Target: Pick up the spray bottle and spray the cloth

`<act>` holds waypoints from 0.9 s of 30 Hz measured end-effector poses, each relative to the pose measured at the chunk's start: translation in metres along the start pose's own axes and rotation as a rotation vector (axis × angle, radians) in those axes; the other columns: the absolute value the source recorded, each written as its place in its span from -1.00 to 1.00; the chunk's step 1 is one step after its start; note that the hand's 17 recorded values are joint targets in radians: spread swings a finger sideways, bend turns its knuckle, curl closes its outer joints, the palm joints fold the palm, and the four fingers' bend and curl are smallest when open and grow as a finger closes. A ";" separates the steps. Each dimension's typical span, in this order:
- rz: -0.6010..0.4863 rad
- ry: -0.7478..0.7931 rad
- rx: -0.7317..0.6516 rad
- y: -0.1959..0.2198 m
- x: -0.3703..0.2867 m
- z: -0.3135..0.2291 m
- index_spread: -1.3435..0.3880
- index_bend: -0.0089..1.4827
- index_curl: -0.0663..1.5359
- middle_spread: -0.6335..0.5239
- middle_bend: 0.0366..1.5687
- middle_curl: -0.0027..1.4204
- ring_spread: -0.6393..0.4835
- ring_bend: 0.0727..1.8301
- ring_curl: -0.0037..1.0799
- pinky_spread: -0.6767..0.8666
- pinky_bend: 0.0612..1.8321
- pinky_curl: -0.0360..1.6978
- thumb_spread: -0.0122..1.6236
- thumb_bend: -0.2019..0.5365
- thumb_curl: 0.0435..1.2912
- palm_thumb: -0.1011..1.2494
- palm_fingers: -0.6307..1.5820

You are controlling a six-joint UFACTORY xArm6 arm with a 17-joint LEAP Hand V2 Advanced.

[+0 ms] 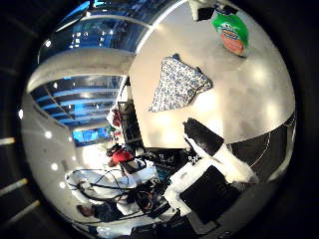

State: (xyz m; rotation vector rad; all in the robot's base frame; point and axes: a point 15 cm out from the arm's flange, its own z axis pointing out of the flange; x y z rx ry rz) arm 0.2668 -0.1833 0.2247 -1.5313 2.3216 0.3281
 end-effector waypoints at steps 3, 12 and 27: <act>0.036 -0.031 0.036 -0.003 0.019 -0.004 0.20 -0.78 -0.52 0.17 -0.79 -0.55 0.42 -0.86 -0.60 0.40 -0.79 -0.58 0.40 -0.53 -0.52 0.19 -0.28; 0.115 -0.121 0.107 -0.010 0.058 -0.005 0.26 -0.81 -0.59 0.26 -0.80 -0.55 0.45 -0.80 -0.53 0.39 -0.68 -0.56 0.32 -0.55 -0.58 -0.02 -0.38; 0.181 -0.440 0.313 -0.055 0.071 0.017 0.31 -0.81 -0.65 0.40 -0.81 -0.58 0.50 -0.76 -0.50 0.38 -0.55 -0.56 0.19 -0.53 -0.62 -0.27 -0.48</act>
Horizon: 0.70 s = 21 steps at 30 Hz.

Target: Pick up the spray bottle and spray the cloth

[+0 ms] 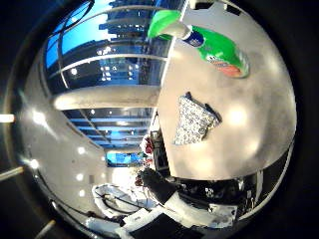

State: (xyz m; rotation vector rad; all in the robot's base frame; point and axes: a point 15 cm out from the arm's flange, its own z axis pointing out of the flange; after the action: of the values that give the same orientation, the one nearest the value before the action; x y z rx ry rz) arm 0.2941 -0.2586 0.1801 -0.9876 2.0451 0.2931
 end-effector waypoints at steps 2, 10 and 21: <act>0.001 -0.027 0.017 -0.006 0.002 0.004 0.31 -0.81 -0.66 0.39 -0.81 -0.59 0.49 -0.76 -0.50 0.38 -0.55 -0.56 0.19 -0.53 -0.62 -0.27 -0.47; 0.020 -0.107 0.086 -0.028 0.026 0.008 0.31 -0.81 -0.66 0.36 -0.80 -0.59 0.46 -0.75 -0.49 0.38 -0.55 -0.57 0.18 -0.54 -0.62 -0.32 -0.47; 0.081 -0.245 0.131 -0.052 0.059 0.023 0.30 -0.80 -0.65 0.33 -0.81 -0.59 0.45 -0.73 -0.49 0.37 -0.55 -0.58 0.17 -0.53 -0.61 -0.31 -0.46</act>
State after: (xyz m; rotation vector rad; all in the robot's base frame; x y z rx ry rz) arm 0.3244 -0.3132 0.1275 -0.7512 1.8575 0.3029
